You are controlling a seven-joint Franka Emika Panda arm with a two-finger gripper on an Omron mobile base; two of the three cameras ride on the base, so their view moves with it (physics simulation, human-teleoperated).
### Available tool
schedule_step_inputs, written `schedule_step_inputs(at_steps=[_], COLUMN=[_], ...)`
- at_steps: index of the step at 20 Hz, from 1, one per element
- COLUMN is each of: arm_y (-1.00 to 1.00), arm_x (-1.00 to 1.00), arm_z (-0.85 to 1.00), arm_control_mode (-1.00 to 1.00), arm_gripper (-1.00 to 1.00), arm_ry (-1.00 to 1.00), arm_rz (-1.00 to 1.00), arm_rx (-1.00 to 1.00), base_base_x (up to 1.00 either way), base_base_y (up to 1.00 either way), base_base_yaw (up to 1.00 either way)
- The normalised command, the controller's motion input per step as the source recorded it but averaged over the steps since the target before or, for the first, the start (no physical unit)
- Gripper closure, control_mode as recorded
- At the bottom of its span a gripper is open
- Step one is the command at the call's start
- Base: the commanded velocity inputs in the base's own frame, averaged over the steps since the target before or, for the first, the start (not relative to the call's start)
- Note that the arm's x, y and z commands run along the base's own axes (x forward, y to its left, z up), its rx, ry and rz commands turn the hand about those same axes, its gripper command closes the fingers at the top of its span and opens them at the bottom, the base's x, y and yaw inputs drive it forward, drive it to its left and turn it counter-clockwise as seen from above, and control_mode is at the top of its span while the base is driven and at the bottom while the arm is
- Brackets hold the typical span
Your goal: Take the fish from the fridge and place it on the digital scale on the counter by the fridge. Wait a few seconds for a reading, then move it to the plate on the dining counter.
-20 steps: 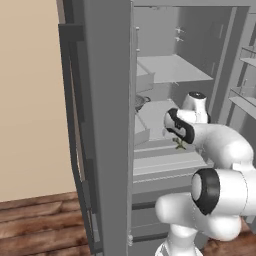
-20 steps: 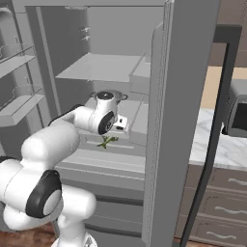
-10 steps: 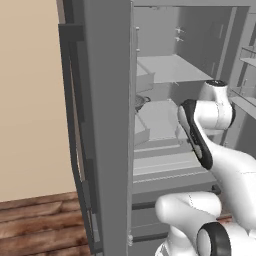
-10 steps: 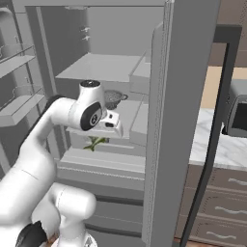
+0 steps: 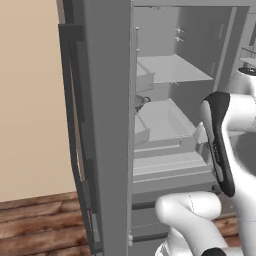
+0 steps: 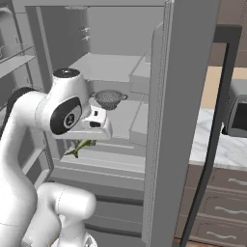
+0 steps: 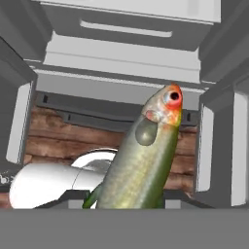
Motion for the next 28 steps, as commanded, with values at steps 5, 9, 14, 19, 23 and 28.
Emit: schedule_step_inputs(at_steps=[5, 9, 14, 19, 23, 28], arm_y=[0.09, 0.15, 0.11, 0.34, 0.14, 0.0], arm_x=[-1.0, -1.0, -0.43, 0.42, 0.25, 0.0], arm_z=[0.75, 0.47, -0.08, -0.24, 0.0, 0.02], arm_control_mode=[-1.0, -1.0, -1.0, -1.0, -1.0, -1.0], arm_gripper=[1.0, 1.0, 1.0, 1.0, 1.0, 1.0], arm_ry=[0.0, 0.0, -0.03, -0.29, -0.21, 0.0], arm_rz=[0.09, 0.09, 0.04, -0.09, -0.06, 0.0], arm_rx=[0.0, -0.02, -0.01, 0.02, 0.0, 0.0], base_base_x=[0.0, 0.0, 0.0, 0.0, 0.0, 0.0], base_base_y=[0.0, 0.0, 0.0, 0.0, 0.0, 0.0], base_base_yaw=[0.0, 0.0, 0.0, 0.0, 0.0, 0.0])
